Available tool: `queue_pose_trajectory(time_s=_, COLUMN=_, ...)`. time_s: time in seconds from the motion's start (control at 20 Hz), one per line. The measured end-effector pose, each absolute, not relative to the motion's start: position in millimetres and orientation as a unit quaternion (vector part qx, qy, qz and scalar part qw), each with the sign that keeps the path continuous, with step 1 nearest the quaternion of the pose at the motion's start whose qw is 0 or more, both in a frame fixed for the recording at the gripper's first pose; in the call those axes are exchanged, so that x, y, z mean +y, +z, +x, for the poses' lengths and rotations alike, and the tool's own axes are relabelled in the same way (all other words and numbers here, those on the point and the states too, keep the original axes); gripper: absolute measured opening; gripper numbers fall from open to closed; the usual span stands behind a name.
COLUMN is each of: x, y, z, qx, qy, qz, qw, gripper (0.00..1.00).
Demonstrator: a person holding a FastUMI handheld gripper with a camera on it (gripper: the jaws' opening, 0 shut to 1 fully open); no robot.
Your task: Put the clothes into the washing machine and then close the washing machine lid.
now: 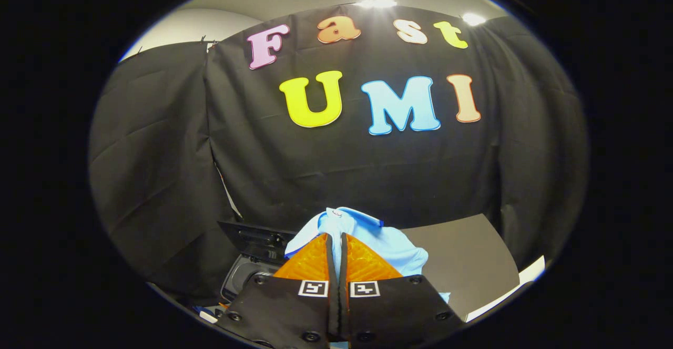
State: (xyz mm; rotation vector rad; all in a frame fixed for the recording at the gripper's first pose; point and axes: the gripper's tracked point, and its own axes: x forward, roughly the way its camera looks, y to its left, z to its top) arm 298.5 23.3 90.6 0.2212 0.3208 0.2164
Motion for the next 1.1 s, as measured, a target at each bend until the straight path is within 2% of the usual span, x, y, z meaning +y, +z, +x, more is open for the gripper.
queue_pose_trajectory(time_s=0.5, x=121.1, y=135.0, z=295.0, qx=0.138, qy=0.115, qz=0.114, qw=0.977, gripper=0.01)
queue_pose_trajectory(time_s=1.1, x=224.8, y=135.5, z=300.0, qx=0.15, qy=0.158, qz=0.1, qw=0.971, gripper=0.01)
